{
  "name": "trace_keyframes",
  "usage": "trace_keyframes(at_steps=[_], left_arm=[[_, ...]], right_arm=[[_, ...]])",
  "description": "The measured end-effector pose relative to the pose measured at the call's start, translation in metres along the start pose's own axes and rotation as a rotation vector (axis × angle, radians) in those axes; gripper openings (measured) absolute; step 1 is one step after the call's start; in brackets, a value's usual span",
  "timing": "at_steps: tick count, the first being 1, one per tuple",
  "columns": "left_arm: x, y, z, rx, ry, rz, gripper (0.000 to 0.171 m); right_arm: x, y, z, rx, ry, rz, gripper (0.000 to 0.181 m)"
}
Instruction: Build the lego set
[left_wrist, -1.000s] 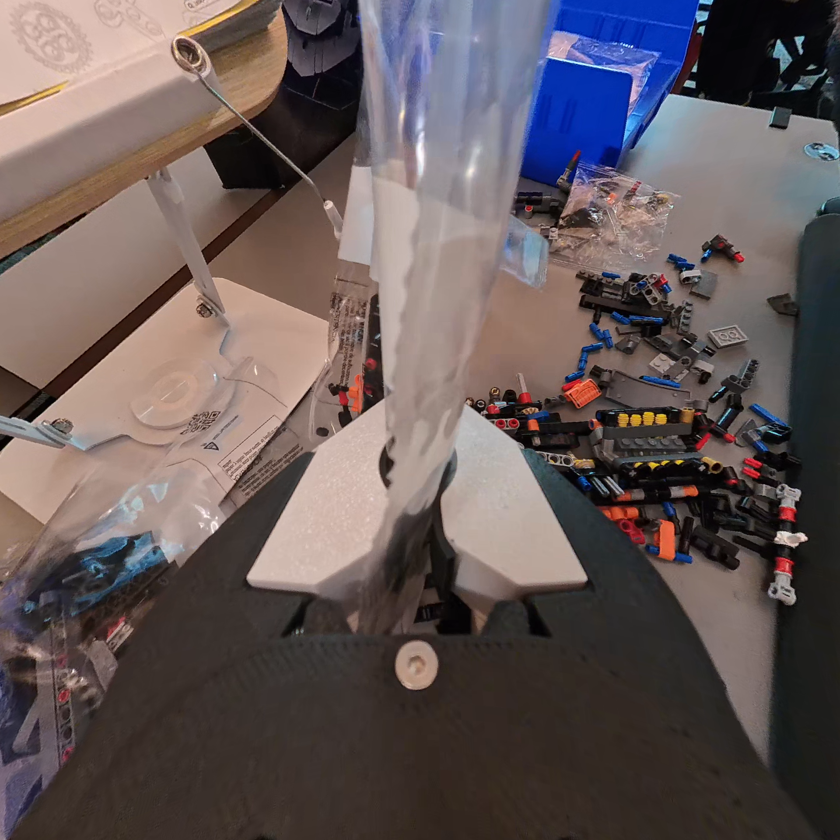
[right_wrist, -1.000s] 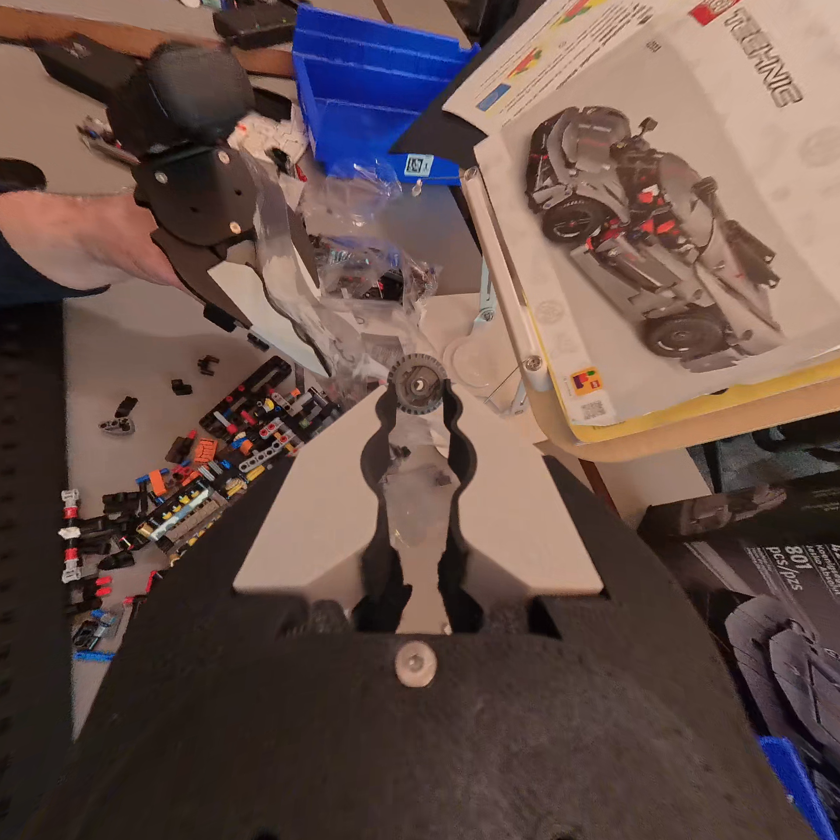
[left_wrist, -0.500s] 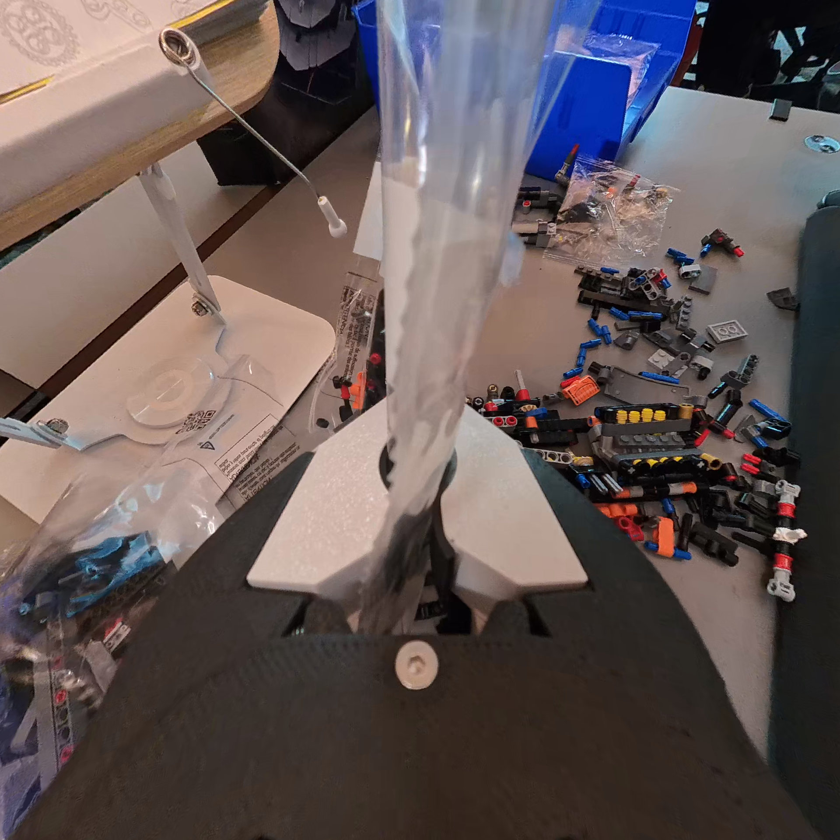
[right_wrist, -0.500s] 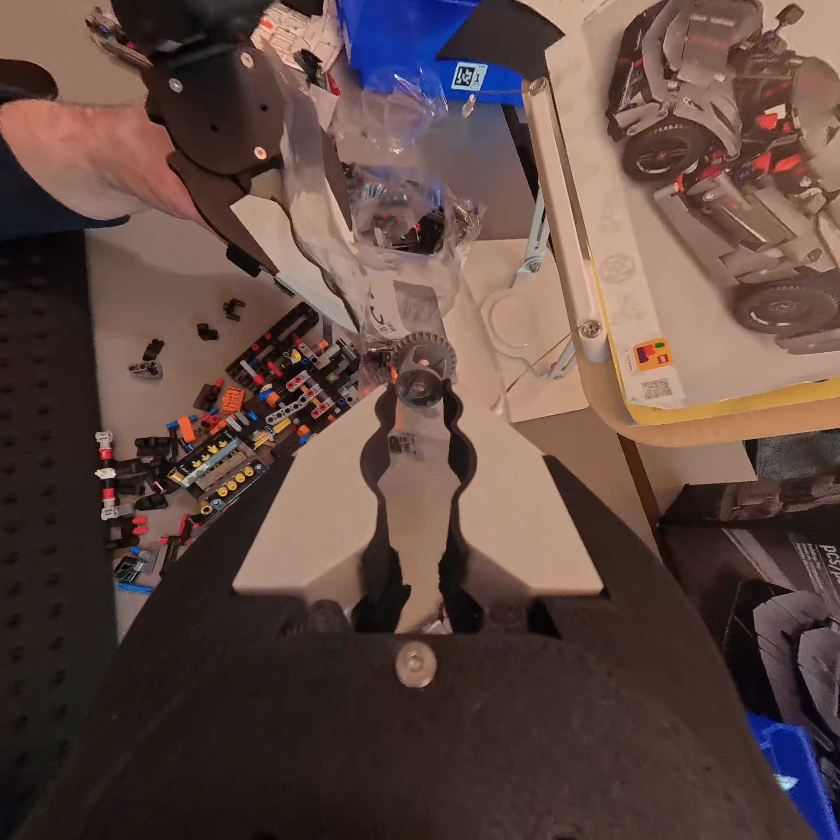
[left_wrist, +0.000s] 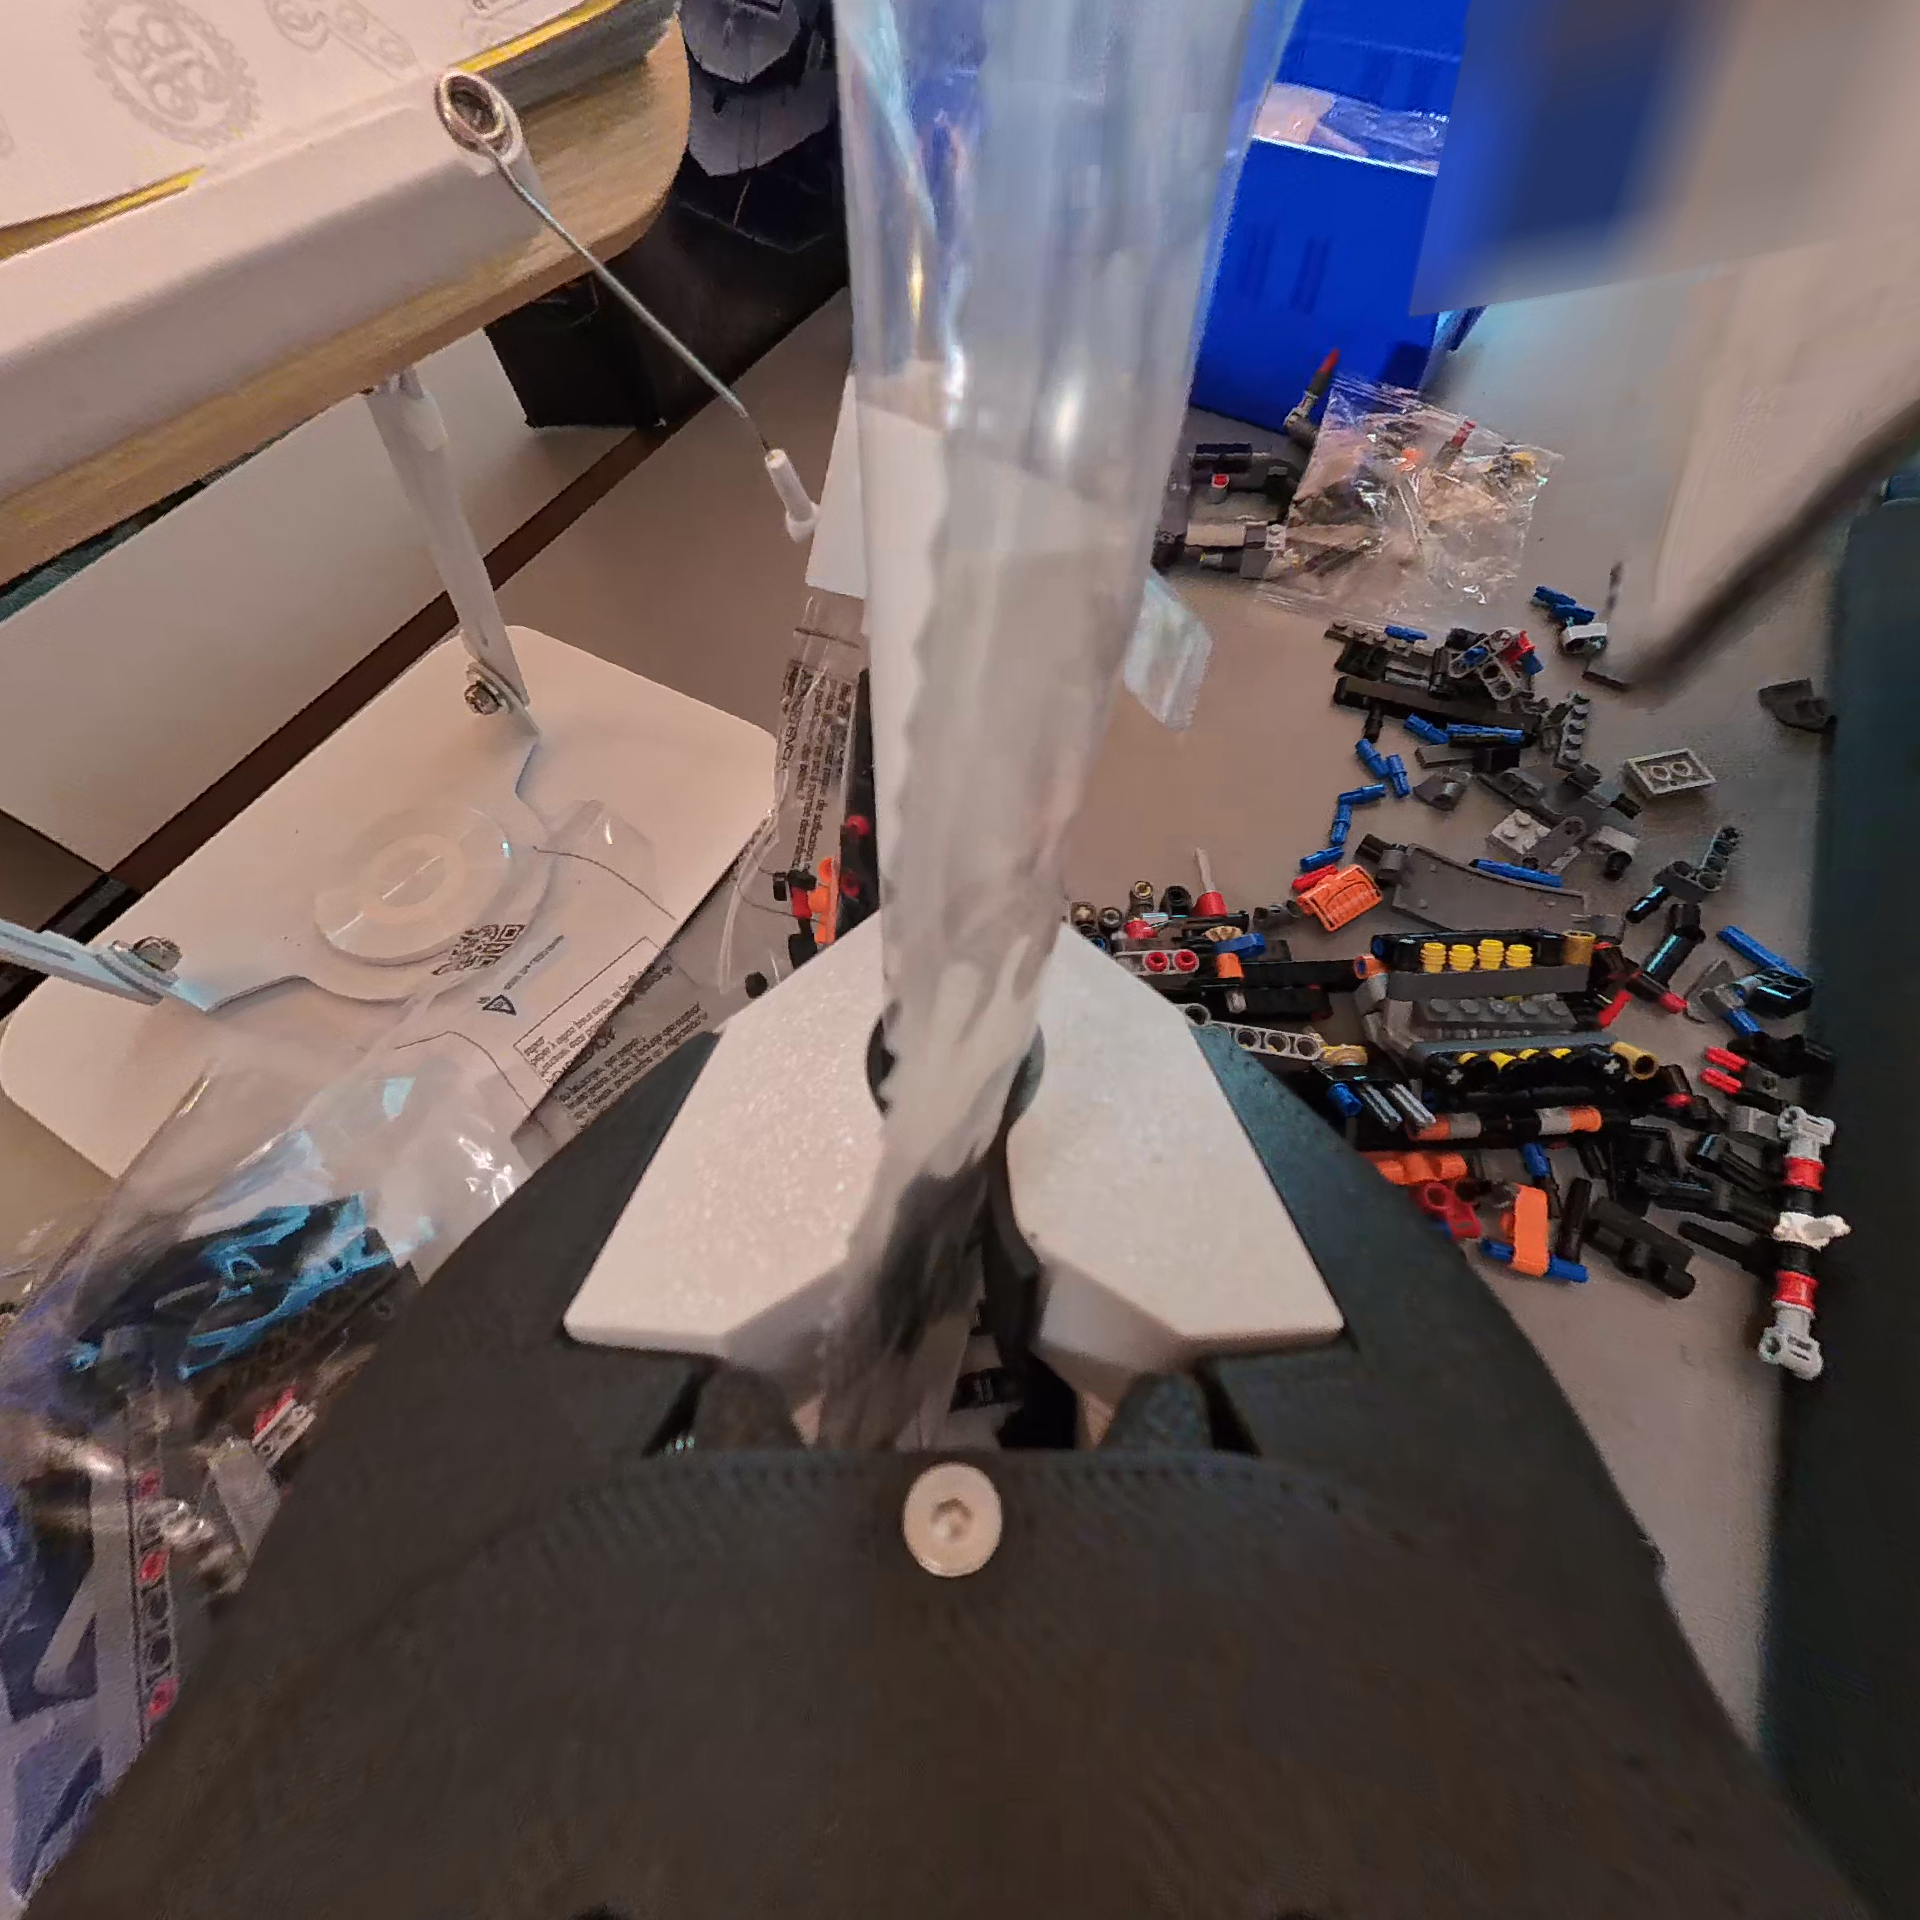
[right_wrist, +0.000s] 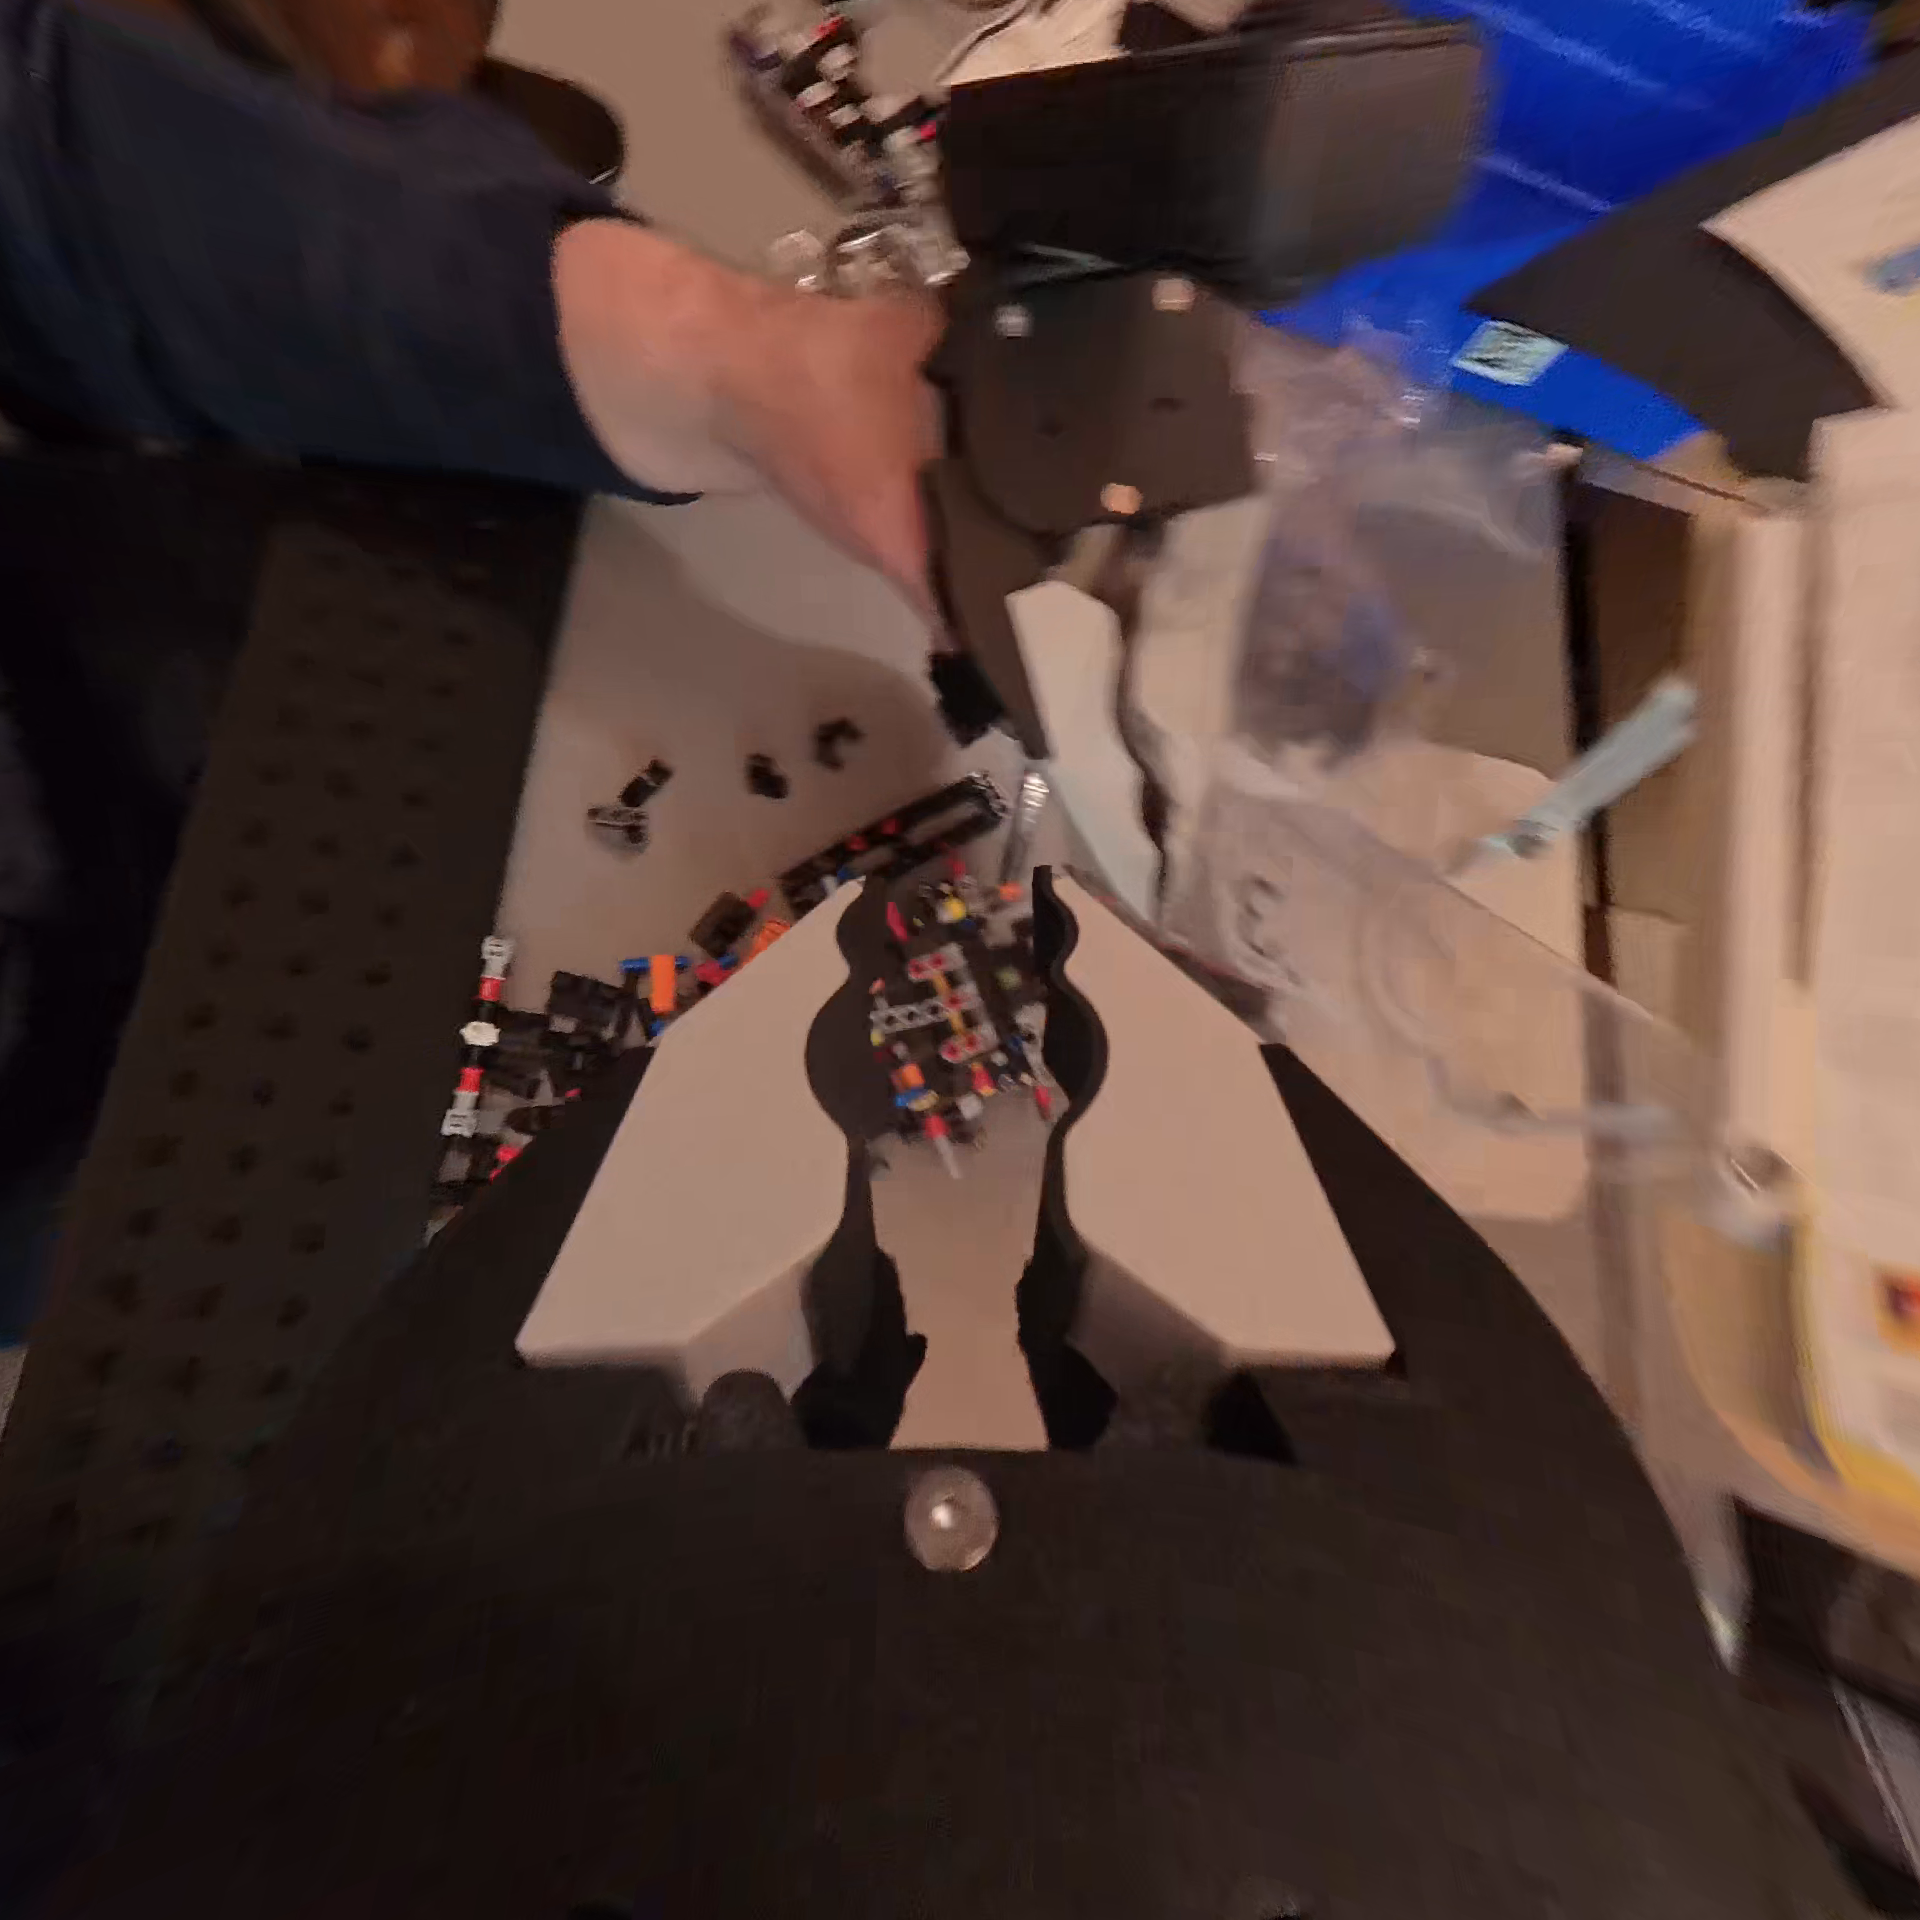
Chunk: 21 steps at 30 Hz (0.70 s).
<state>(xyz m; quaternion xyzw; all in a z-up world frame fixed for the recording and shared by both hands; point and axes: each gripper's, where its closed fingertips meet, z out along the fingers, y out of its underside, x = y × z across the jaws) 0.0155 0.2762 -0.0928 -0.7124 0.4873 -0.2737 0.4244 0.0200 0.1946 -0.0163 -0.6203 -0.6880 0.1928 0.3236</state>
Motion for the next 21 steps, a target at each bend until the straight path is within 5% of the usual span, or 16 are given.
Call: trace_keyframes(at_steps=[9,21], left_arm=[[-0.006,0.002,-0.006,0.021,0.003,-0.02,0.0],[-0.012,0.005,-0.01,0.028,0.001,-0.032,0.0]], right_arm=[[-0.062,0.029,0.124,-0.249,-0.237,-0.08,0.029],[-0.079,0.048,0.178,-0.322,-0.251,-0.088,0.023]])
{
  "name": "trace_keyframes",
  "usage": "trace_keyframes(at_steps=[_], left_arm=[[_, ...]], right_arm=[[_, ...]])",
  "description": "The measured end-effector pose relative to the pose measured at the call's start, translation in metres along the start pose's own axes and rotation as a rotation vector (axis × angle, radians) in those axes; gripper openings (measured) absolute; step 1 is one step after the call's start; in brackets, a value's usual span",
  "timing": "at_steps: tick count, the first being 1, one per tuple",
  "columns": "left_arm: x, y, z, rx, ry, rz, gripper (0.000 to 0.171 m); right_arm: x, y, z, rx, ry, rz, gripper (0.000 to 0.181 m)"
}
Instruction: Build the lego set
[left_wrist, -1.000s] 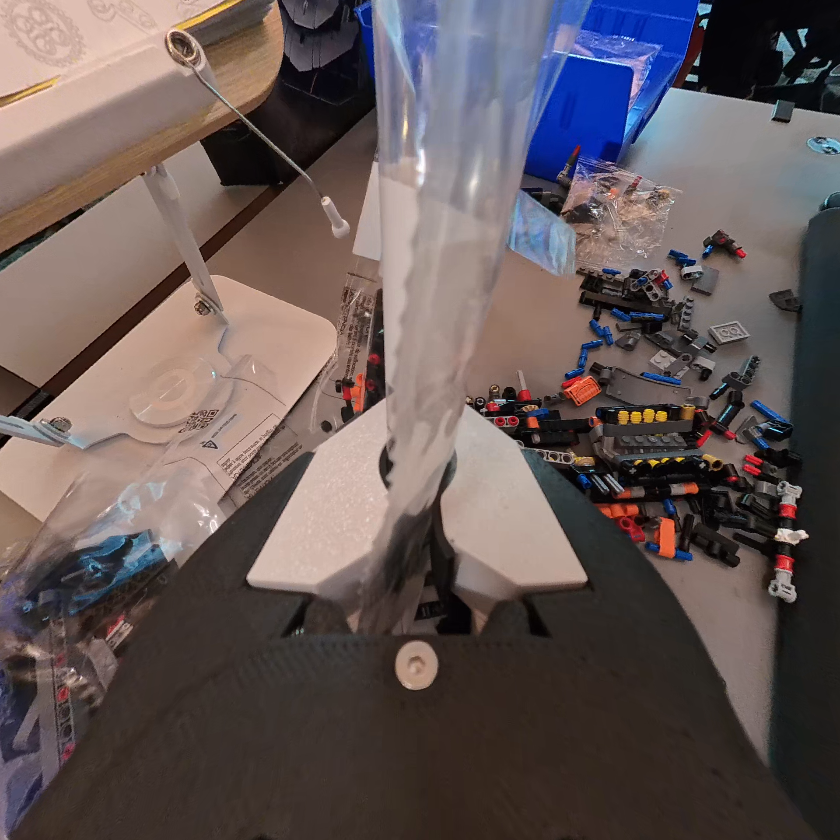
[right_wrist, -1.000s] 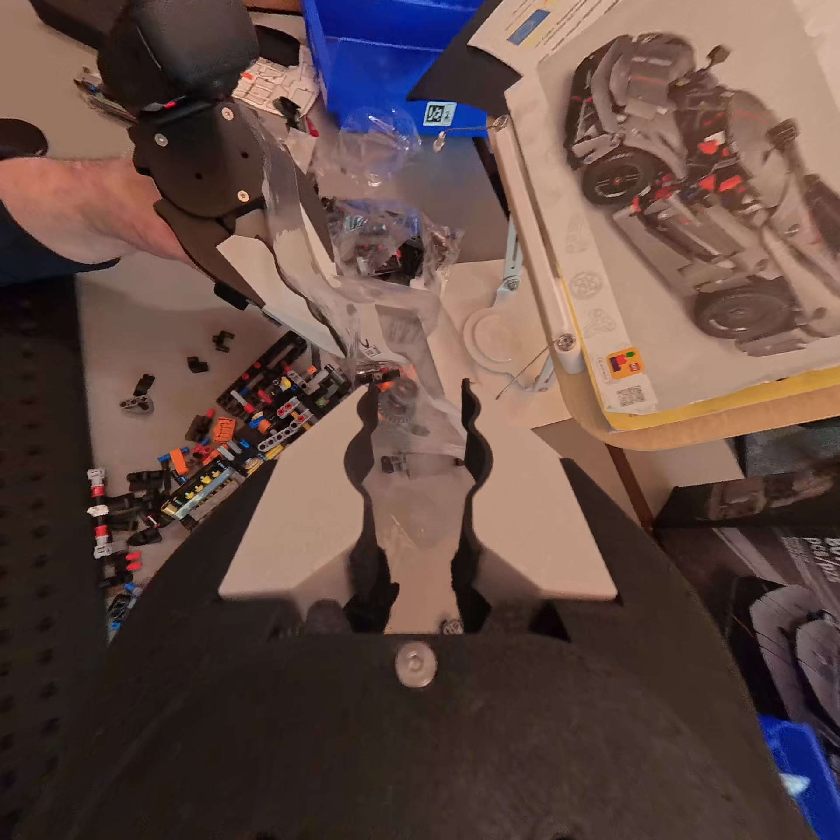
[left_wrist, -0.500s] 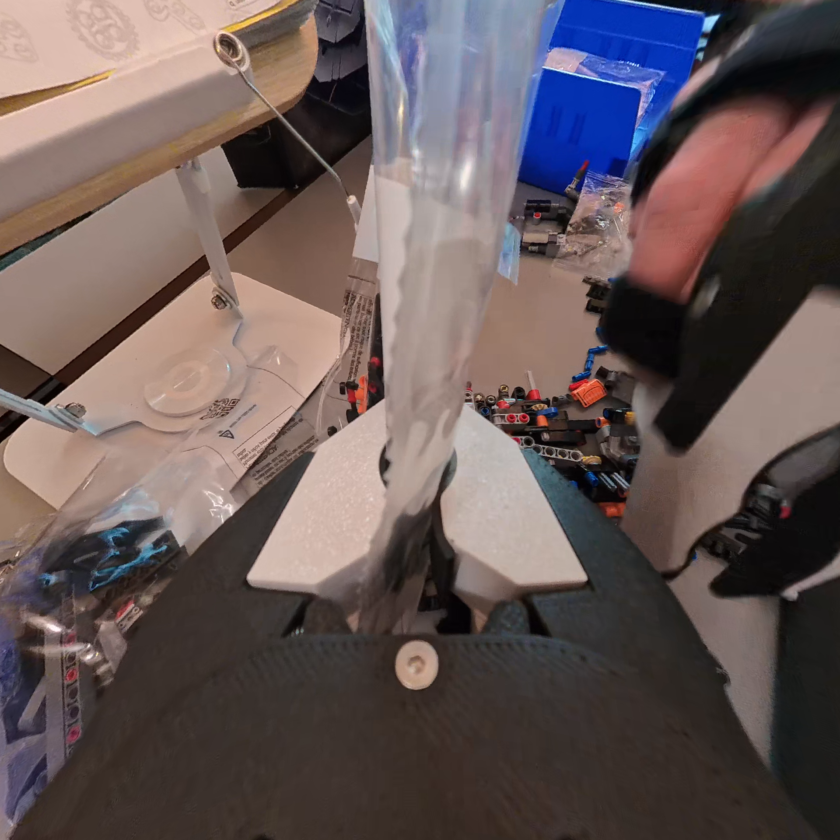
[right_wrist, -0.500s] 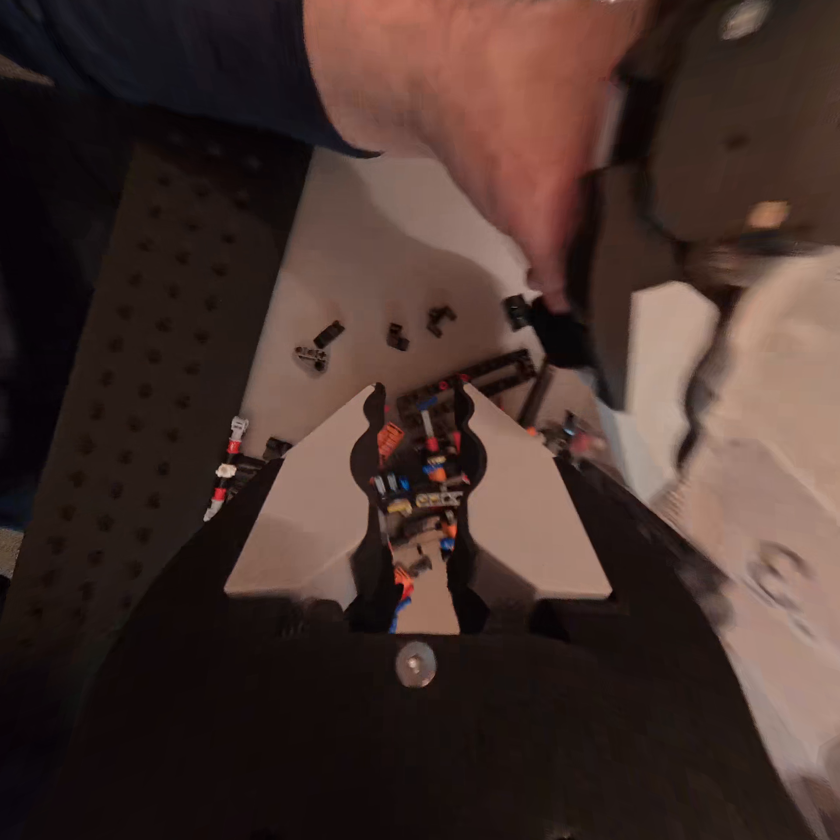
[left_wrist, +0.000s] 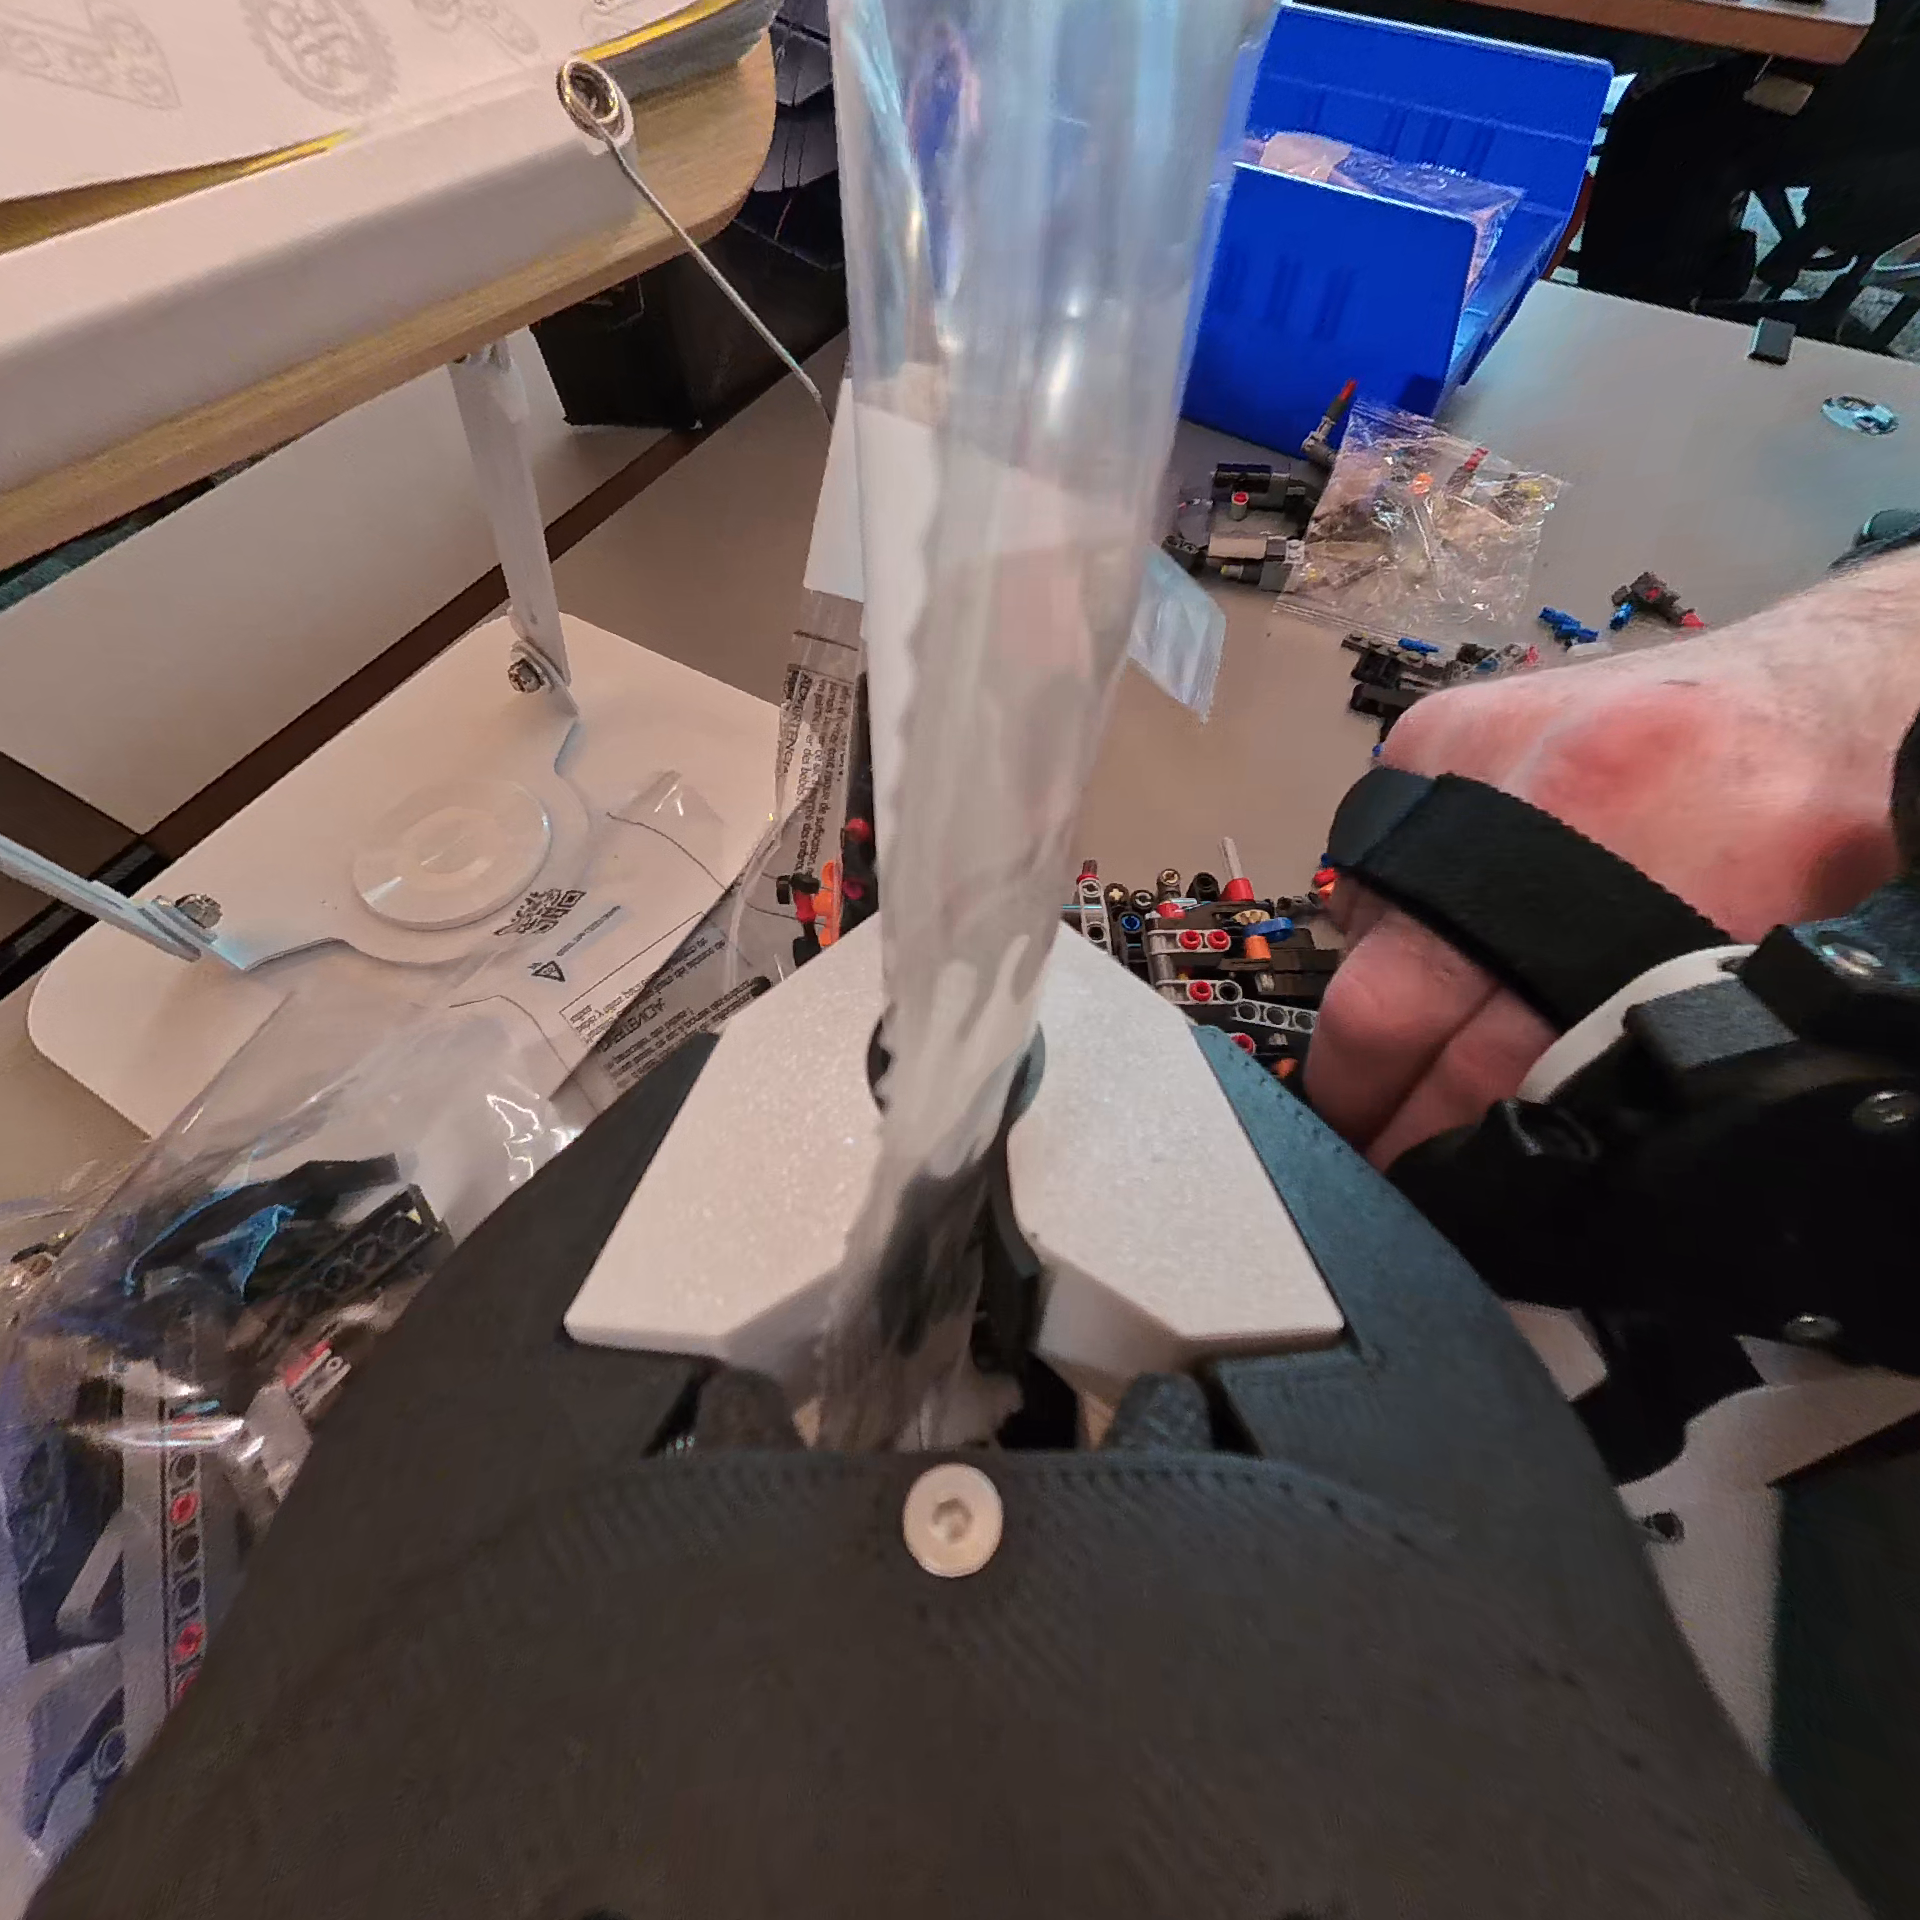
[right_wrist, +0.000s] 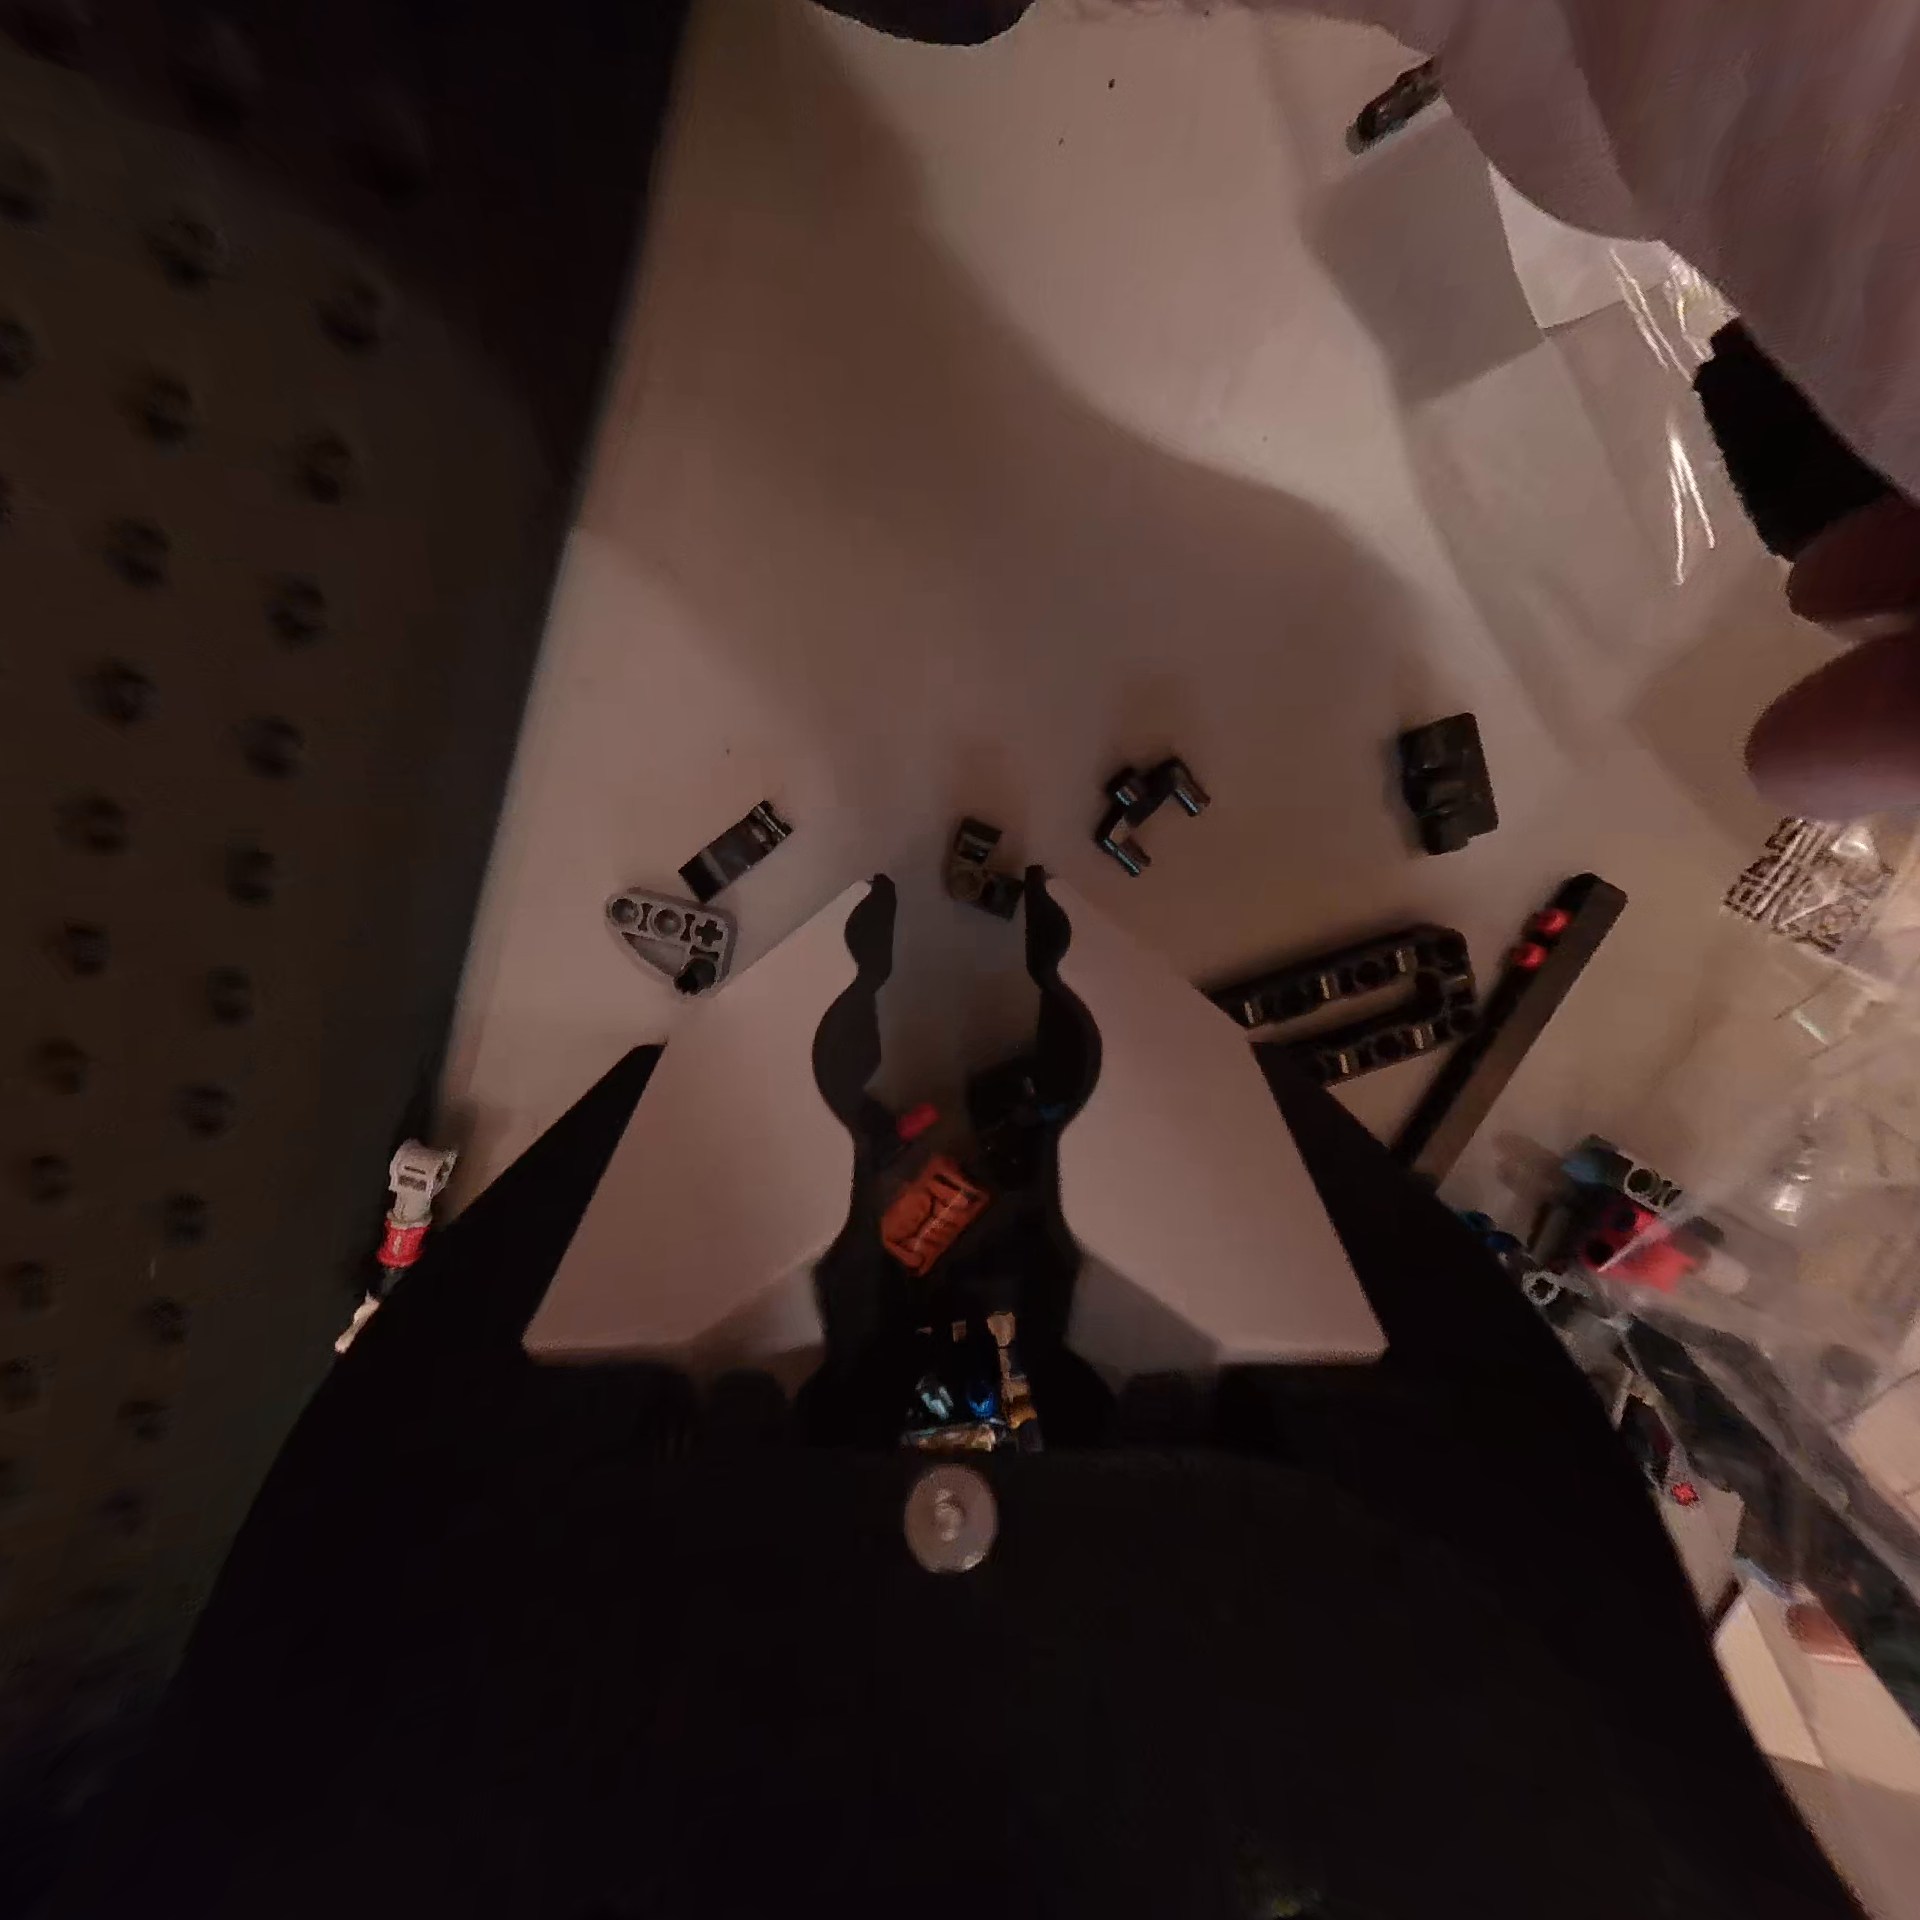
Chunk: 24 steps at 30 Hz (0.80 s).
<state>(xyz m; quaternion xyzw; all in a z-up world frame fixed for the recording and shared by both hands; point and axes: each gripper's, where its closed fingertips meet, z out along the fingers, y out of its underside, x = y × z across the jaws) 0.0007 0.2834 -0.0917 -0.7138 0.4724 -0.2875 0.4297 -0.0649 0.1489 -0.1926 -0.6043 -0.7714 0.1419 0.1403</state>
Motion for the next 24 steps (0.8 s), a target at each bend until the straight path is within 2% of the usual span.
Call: trace_keyframes(at_steps=[7,12,15,18,24], left_arm=[[0.0,0.0,0.001,0.0,0.0,0.003,0.0],[0.0,0.0,0.0,0.0,0.002,0.003,0.0],[0.001,0.0,0.0,-0.002,0.006,0.007,0.0],[0.003,0.001,0.0,-0.009,0.014,0.016,0.0],[0.005,0.002,0.002,-0.017,0.021,0.022,0.0]], right_arm=[[-0.001,-0.001,0.005,0.007,-0.001,-0.011,0.007],[0.005,-0.005,-0.018,0.057,0.023,-0.006,0.007],[0.018,-0.008,-0.057,0.121,0.096,0.01,0.006],[0.038,-0.006,-0.114,0.23,0.214,0.059,0.007],[0.077,0.028,-0.234,0.454,0.5,0.212,0.006]])
